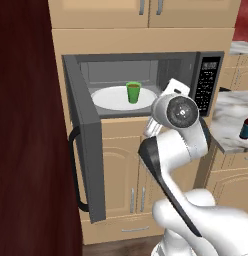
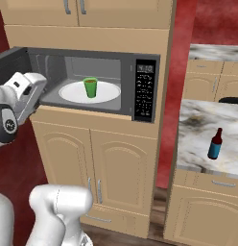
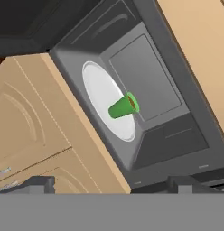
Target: Place the microwavable item in the microwave. Then, close the microwave door and press the start button.
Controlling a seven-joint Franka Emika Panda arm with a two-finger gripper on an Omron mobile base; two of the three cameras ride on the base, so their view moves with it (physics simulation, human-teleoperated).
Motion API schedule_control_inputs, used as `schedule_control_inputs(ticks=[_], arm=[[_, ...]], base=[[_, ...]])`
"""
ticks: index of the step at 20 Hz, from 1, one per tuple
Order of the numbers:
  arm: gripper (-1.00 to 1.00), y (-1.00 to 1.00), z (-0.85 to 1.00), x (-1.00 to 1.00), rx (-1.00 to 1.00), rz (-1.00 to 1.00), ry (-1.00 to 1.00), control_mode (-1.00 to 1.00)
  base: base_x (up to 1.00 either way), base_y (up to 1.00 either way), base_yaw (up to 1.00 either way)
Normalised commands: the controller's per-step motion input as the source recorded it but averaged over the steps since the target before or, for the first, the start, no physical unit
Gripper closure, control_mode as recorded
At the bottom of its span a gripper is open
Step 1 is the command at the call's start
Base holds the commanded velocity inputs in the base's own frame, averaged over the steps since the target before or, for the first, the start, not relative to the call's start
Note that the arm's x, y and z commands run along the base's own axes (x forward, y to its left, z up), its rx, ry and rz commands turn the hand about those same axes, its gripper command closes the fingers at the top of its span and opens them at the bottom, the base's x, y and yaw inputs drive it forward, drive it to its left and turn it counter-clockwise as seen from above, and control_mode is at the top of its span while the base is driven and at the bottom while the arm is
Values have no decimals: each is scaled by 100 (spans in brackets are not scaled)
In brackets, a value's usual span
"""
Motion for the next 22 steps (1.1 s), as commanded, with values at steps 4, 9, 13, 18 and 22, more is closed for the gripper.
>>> schedule_control_inputs(ticks=[4, 9, 13, 18, 22], arm=[[-100, 0, 5, -100, 0, 0, -3, -100], [-100, 0, 14, -100, 0, 0, -5, -100], [-100, 2, 13, -100, 0, 0, -7, -100], [-100, 40, 6, -100, -3, 0, -10, -100], [-100, 79, -1, -91, -8, 0, -7, -100]], base=[[0, 0, 0], [0, 0, 0], [0, 0, 0], [0, 0, 0], [0, 0, 0]])
